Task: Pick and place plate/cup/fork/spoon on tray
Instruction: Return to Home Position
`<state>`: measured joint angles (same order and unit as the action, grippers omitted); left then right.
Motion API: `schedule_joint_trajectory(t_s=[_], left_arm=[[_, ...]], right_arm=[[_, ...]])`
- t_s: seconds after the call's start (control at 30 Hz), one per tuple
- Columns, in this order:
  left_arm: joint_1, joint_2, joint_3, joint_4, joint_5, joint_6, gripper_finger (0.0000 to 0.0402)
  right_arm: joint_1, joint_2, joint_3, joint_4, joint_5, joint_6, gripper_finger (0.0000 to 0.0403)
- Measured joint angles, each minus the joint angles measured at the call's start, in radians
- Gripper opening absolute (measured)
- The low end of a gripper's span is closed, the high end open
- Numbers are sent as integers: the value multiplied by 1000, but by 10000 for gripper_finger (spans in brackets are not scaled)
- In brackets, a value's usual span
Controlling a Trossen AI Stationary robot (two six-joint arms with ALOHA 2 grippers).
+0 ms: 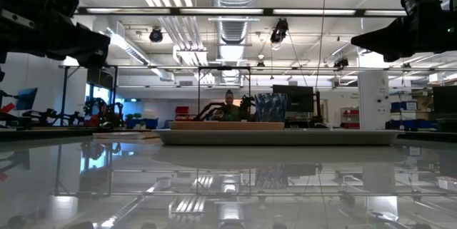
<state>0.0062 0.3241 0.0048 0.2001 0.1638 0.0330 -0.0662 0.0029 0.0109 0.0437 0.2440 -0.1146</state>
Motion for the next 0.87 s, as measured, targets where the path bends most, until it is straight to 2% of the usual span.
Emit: schedule_joint_trajectory(t_s=[0.87], left_arm=[[0, 42, 0, 0, -2, 0, 0]], right_arm=[[0, 0, 0, -1, 0, 1, 9]])
